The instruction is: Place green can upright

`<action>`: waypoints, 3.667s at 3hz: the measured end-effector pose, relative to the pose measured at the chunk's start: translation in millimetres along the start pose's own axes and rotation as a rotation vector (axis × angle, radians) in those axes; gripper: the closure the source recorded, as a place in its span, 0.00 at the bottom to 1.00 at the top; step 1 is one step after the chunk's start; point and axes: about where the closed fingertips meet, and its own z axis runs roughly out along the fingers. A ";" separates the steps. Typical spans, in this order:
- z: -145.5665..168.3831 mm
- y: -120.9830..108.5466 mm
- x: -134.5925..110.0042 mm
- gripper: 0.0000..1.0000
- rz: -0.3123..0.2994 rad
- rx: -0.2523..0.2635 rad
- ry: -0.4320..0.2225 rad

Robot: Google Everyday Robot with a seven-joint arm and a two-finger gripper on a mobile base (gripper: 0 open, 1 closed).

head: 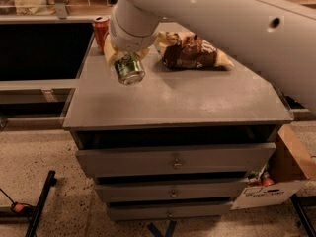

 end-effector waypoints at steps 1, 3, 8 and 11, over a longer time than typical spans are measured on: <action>-18.9 -20.9 1.4 1.00 -0.125 0.109 0.101; -37.3 -31.8 6.3 1.00 -0.361 0.108 0.230; -70.0 11.6 -2.7 1.00 -0.448 0.199 0.400; -49.1 89.7 13.3 1.00 -0.428 0.318 0.638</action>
Offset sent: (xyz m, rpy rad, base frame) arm -0.0373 0.0213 0.0441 -0.0314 -0.4584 0.4712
